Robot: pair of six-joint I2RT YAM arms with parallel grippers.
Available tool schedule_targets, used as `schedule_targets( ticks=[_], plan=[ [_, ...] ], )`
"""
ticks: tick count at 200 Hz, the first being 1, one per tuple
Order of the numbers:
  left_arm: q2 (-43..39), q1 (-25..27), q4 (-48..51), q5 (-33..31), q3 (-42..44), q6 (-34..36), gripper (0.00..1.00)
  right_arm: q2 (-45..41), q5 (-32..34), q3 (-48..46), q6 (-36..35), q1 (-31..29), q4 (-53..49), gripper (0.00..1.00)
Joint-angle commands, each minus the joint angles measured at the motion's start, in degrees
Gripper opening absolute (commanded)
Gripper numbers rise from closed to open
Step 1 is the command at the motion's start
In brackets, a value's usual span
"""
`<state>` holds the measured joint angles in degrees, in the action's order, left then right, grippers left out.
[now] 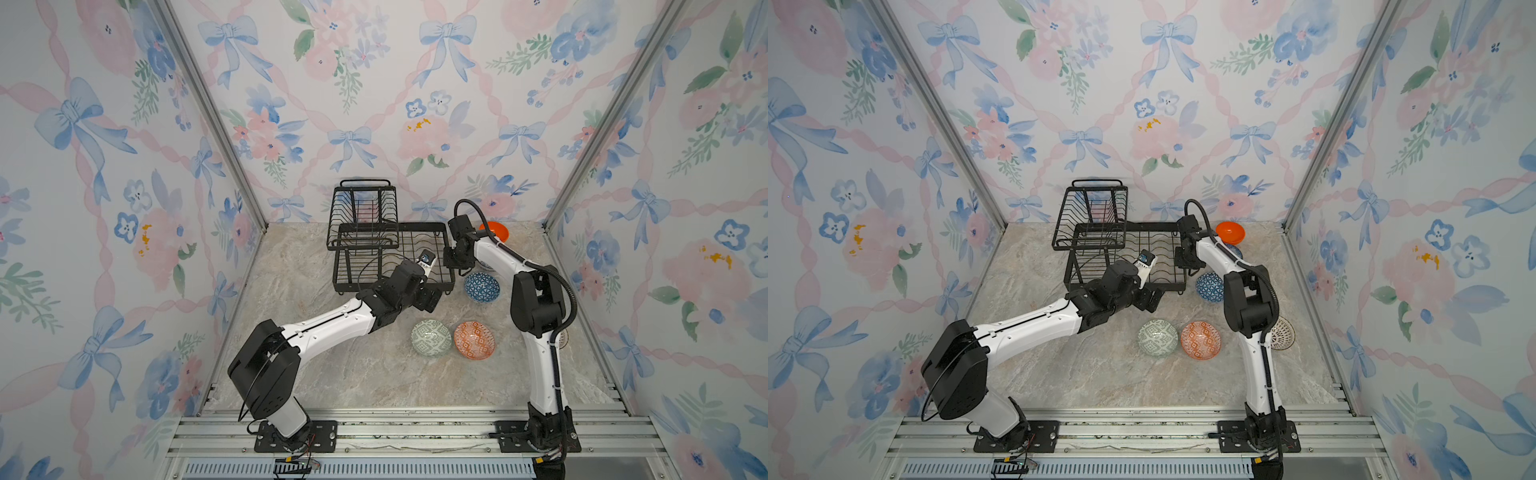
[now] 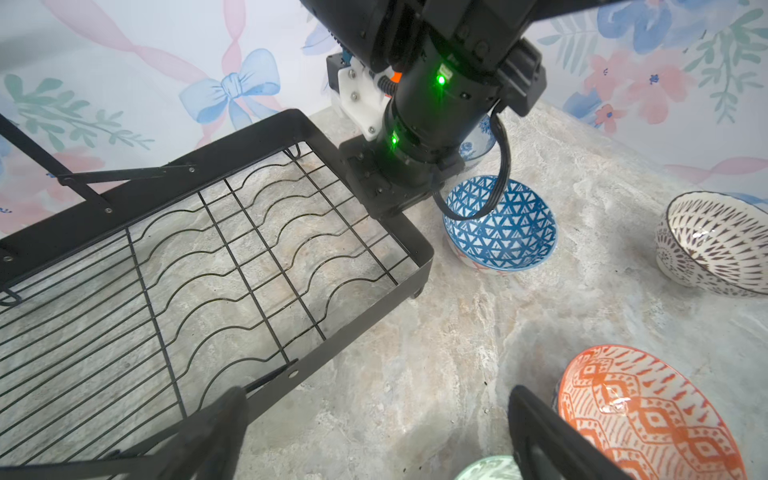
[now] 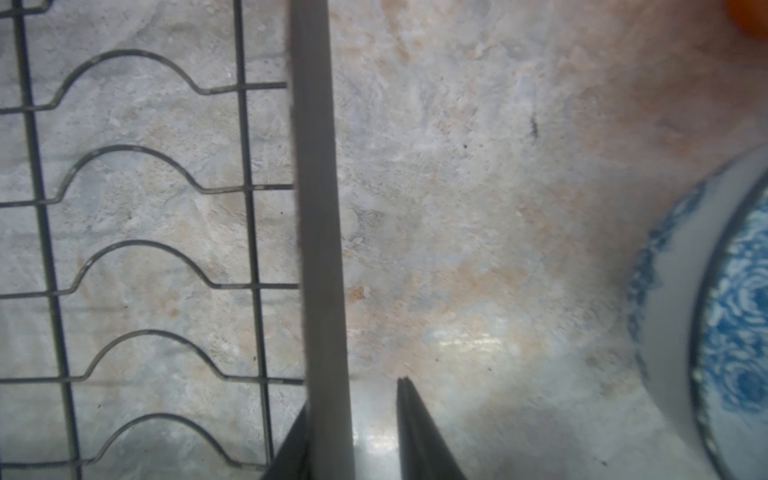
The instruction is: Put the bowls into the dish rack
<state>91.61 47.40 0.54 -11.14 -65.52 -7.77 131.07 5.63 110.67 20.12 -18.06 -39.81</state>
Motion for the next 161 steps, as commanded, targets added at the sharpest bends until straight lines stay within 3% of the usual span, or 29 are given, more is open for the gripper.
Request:
schedule_targets(
  ticks=[1, 37, 44, 78, 95, 132, 161],
  plan=[
    [-2.6, 0.2, 1.3, -3.3, 2.0, -1.5, 0.98, -3.3, 3.8, 1.9, 1.6, 0.3, -3.4, 0.45],
    [-4.3, 0.1, 1.3, -3.4, 4.5, -2.8, 0.98, -8.3, 10.4, 2.1, 2.1, -0.4, -8.0, 0.86],
    [-4.6, 0.1, 1.4, -3.0, 4.8, -3.2, 0.98, -9.7, 11.1, 1.6, 2.0, -0.3, -8.6, 0.99],
    [-5.2, 0.2, 2.8, -0.9, 5.4, -5.8, 0.98, -16.1, 15.7, -0.8, 2.4, -0.4, -11.5, 0.97],
    [-5.1, 0.2, 4.5, 1.1, 5.1, -7.2, 0.98, -20.2, 17.8, -3.3, 6.8, 0.2, -13.2, 0.97],
    [-3.6, 0.2, 10.3, 6.3, 4.0, -13.4, 0.98, -35.8, -2.6, -25.2, 13.4, 4.9, 1.1, 0.97],
    [-2.0, 0.7, 17.1, 8.1, 3.1, -22.5, 0.98, -44.9, -3.6, -33.0, 13.0, 4.2, 1.7, 0.97]
  ],
)
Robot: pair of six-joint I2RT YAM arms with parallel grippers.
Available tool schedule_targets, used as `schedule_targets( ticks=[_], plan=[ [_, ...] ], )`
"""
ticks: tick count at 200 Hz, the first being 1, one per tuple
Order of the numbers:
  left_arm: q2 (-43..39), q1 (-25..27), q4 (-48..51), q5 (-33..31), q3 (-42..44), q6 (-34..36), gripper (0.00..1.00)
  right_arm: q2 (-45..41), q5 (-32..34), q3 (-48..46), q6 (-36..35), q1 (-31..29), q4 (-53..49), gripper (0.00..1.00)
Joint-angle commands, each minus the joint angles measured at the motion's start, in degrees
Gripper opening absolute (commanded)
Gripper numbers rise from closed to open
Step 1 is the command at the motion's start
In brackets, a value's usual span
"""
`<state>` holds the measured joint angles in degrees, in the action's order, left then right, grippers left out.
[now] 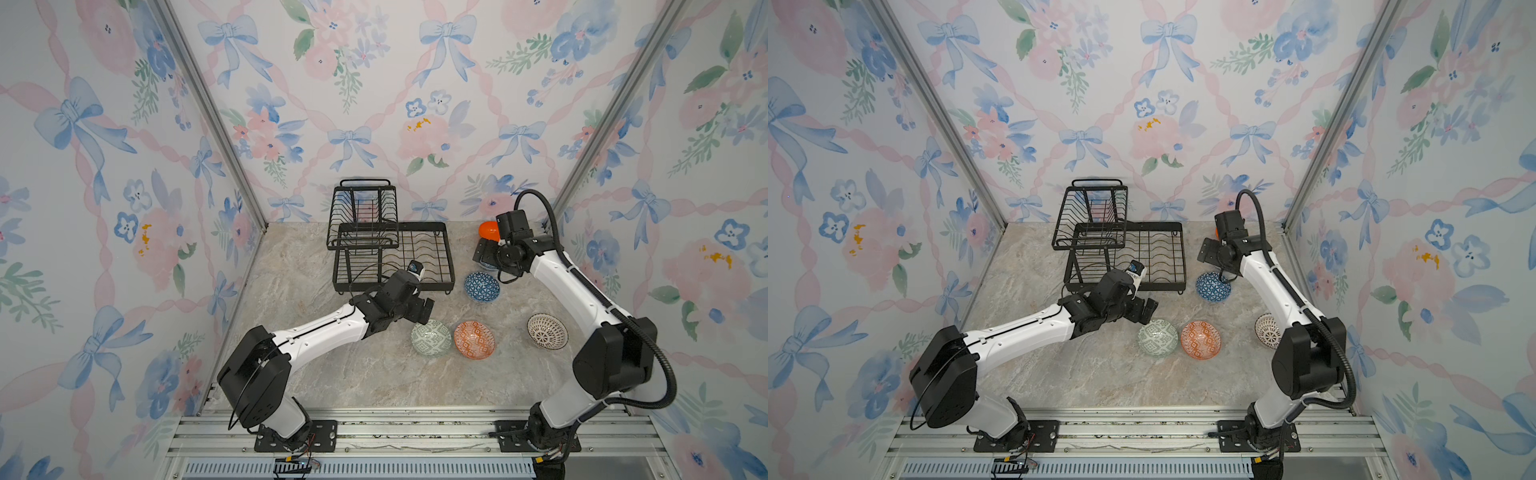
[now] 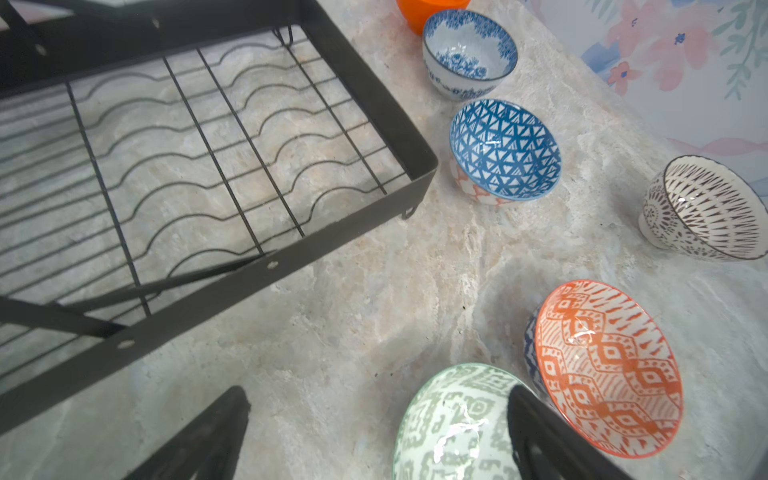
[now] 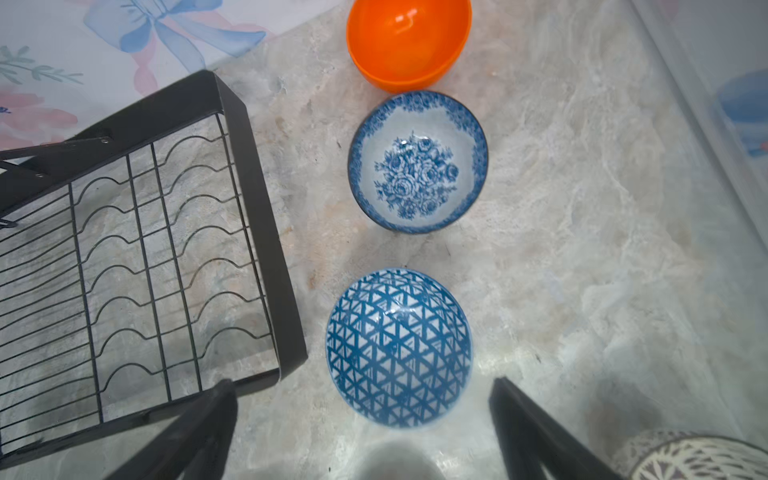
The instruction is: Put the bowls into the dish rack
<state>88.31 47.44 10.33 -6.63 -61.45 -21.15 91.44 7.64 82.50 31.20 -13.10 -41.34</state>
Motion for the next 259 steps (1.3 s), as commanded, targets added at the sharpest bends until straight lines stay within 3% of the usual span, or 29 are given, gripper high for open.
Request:
schedule_targets(
  ticks=[1, 46, 79, 133, 161, 233, 259],
  plan=[
    [1.3, 0.8, 7.3, 3.7, -0.9, -9.3, 0.98, -5.5, -5.5, -5.0, 1.8, -0.9, 3.1, 0.97],
    [0.2, 3.2, 8.9, 3.9, 2.9, -19.4, 0.98, -14.8, -2.9, -12.9, -2.0, -6.7, 0.4, 0.97],
    [3.7, 6.3, 10.4, 3.5, 2.4, -21.2, 0.90, -19.2, -3.0, -16.8, 1.1, -8.1, -1.2, 0.97],
    [7.7, 6.1, 12.8, 1.5, 1.4, -24.0, 0.82, -22.8, -3.7, -20.7, 3.4, -8.7, -2.2, 0.97],
    [9.2, 5.9, 12.7, 1.9, 1.3, -24.4, 0.71, -23.7, -3.6, -21.6, 6.0, -8.8, -1.7, 0.97],
    [11.3, 5.9, 12.8, 2.3, -0.4, -23.4, 0.22, -21.8, -3.9, -19.8, 9.0, -8.9, -2.3, 0.97],
    [11.2, 5.9, 12.9, 2.2, -0.6, -22.4, 0.10, -22.0, -3.2, -19.6, 9.8, -8.9, -2.7, 0.97]
  ],
)
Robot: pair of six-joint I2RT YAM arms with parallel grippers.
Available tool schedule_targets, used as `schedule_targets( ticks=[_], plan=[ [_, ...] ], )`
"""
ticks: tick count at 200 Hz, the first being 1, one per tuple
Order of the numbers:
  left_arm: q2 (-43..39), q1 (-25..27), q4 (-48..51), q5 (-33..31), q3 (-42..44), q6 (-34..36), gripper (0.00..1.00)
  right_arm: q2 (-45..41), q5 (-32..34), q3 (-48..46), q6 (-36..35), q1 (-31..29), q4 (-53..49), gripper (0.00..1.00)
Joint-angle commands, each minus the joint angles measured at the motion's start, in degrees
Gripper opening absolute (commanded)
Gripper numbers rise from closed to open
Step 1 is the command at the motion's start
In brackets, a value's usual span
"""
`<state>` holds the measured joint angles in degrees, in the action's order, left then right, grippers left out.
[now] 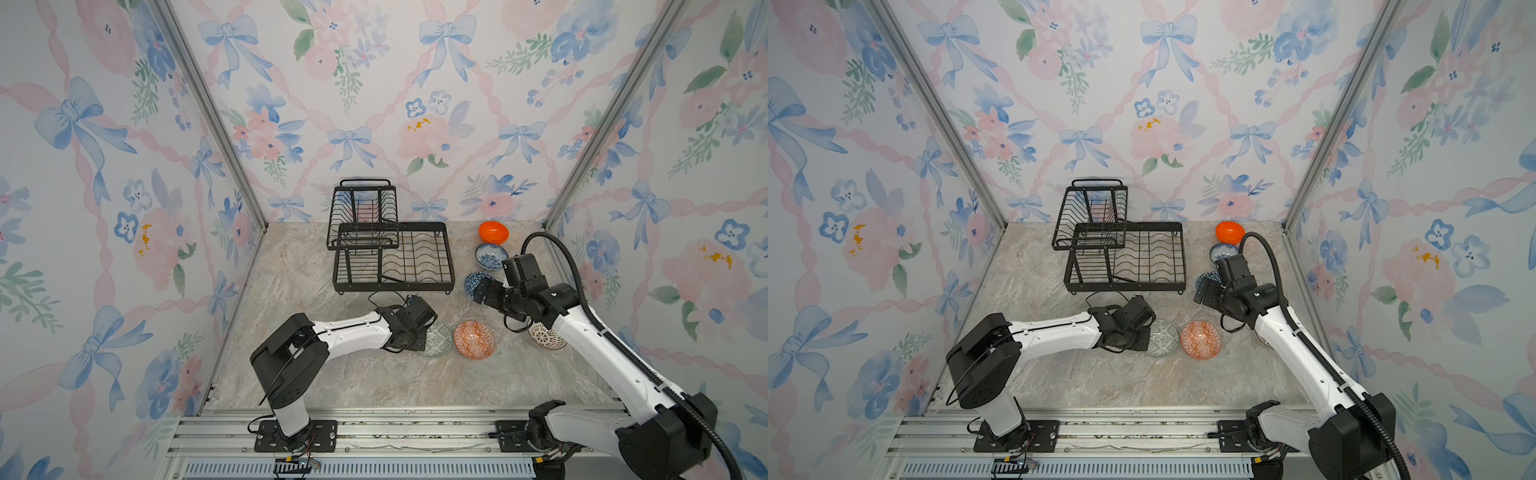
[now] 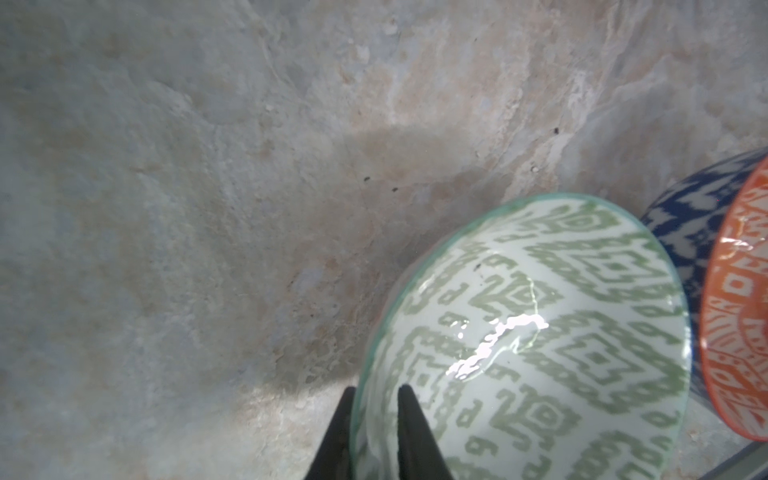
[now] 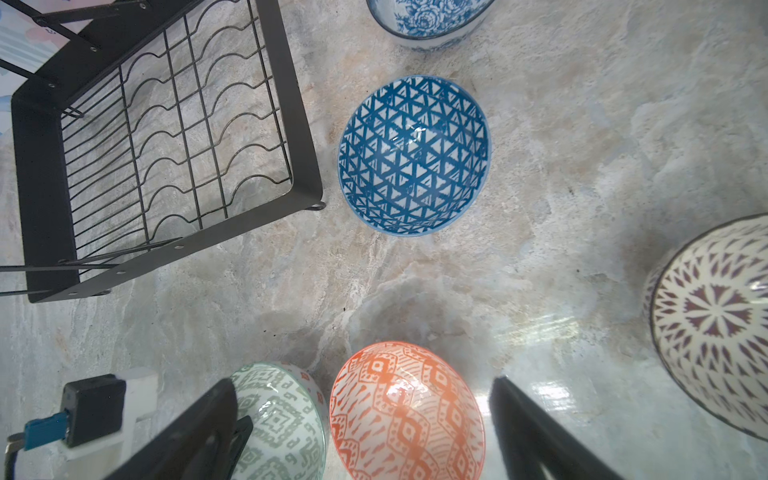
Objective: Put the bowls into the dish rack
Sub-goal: 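Grasp the green-patterned bowl rim with the left gripper and lift it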
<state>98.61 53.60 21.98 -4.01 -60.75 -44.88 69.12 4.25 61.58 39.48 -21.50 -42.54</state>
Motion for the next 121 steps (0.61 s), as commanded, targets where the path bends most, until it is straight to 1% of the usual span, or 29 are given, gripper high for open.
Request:
schedule_targets(
  ticks=[1, 13, 33, 44, 84, 121],
  plan=[
    [0.8, -0.3, 1.2, -0.5, -1.2, 1.4, 0.10, 0.3, 0.3, 1.3, 1.6, -0.5, -1.5, 0.97],
    [0.4, -0.4, 1.2, -0.8, -1.3, 1.5, 0.07, 0.0, 0.3, 1.3, 2.2, -0.5, -1.5, 0.97],
    [-0.2, -0.6, 1.2, -1.5, -1.8, 2.0, 0.06, -0.3, -0.3, 1.2, 3.2, -0.6, -0.9, 0.97],
    [-0.5, -0.9, 1.2, -1.7, -2.4, 2.5, 0.00, -0.4, -0.6, 1.2, 3.9, -0.5, -0.7, 0.97],
    [-2.2, -2.8, 1.1, -5.6, -8.2, 5.8, 0.00, 0.4, -2.1, 3.1, 7.2, -0.5, -0.5, 0.97],
    [-1.4, -4.5, 1.1, -12.4, -16.4, 8.2, 0.00, 3.9, -2.2, 10.1, 11.1, -0.3, -5.8, 0.97]
  ],
)
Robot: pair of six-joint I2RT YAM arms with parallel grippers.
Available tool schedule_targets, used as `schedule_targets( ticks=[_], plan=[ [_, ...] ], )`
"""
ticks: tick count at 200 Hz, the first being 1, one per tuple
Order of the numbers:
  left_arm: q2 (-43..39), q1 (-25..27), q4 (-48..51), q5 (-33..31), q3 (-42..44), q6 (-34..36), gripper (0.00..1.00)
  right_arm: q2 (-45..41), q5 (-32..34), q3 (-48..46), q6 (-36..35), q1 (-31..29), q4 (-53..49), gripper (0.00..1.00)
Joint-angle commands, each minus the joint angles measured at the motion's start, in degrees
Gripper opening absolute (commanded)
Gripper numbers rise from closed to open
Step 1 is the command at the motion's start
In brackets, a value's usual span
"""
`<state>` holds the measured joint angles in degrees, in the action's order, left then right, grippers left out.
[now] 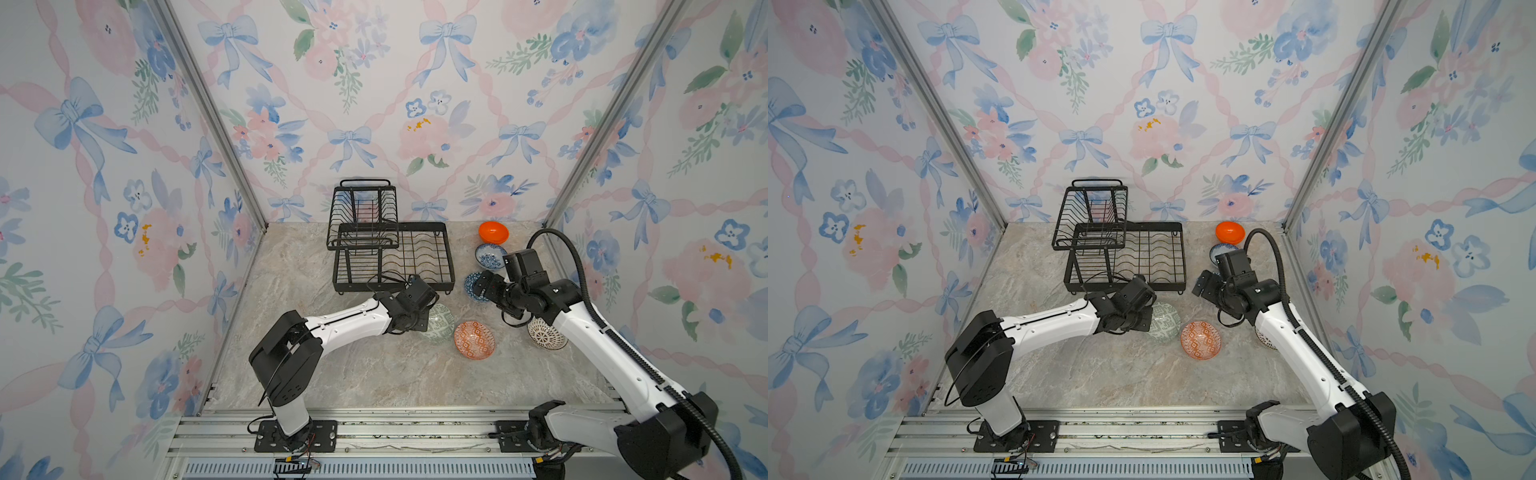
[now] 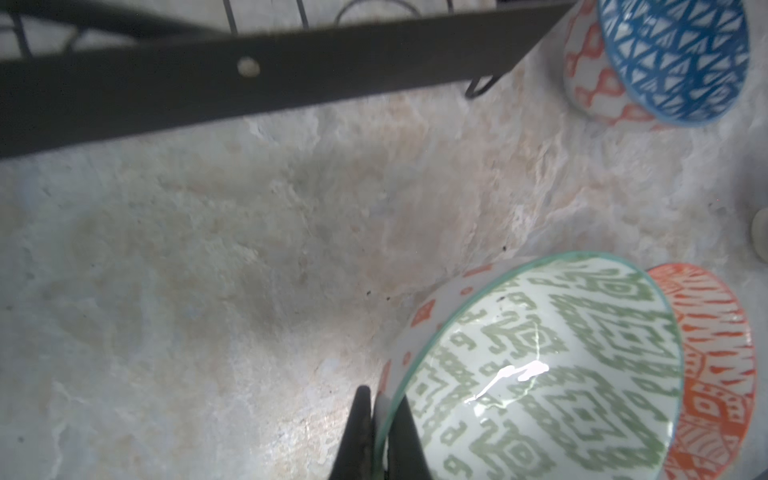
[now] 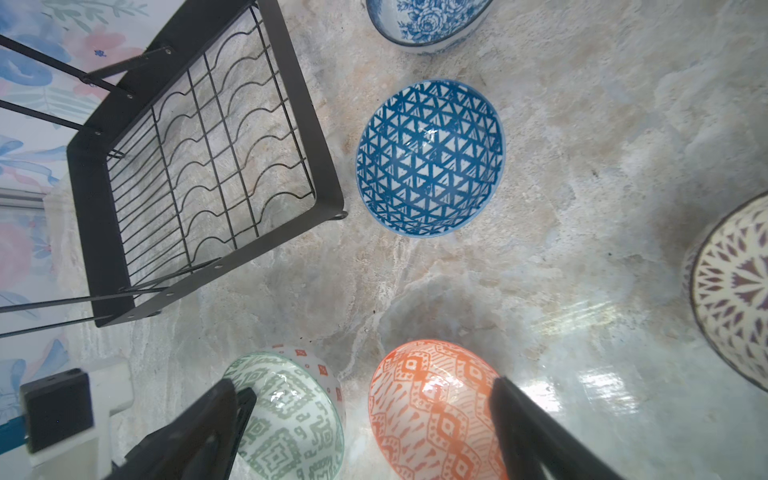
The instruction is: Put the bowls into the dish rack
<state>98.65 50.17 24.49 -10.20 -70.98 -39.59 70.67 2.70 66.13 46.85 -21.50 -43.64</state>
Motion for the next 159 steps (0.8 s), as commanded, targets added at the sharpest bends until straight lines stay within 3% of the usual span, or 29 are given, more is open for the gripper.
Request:
schedule_targets(
  ticks=[1, 27, 91, 159],
  plan=[
    [-1.4, -1.1, -1.4, -6.4, -6.5, 3.1, 0.00, 2.5, -0.7, 5.7, 3.9, -0.4, -4.8, 0.97],
    [1.1, -1.1, -1.5, -10.9, -13.3, 4.7, 0.00, 4.1, -1.4, 11.2, 7.8, -0.1, -7.4, 0.97],
    [8.0, 0.0, -5.6, -18.8, -24.4, 7.7, 0.00, 5.7, -3.2, 20.7, 21.3, 0.3, -3.1, 0.97],
    [10.5, 1.6, -24.9, -22.9, -22.1, 17.2, 0.00, 12.7, -6.4, 26.5, 31.8, 1.0, 2.0, 1.00]
  ],
)
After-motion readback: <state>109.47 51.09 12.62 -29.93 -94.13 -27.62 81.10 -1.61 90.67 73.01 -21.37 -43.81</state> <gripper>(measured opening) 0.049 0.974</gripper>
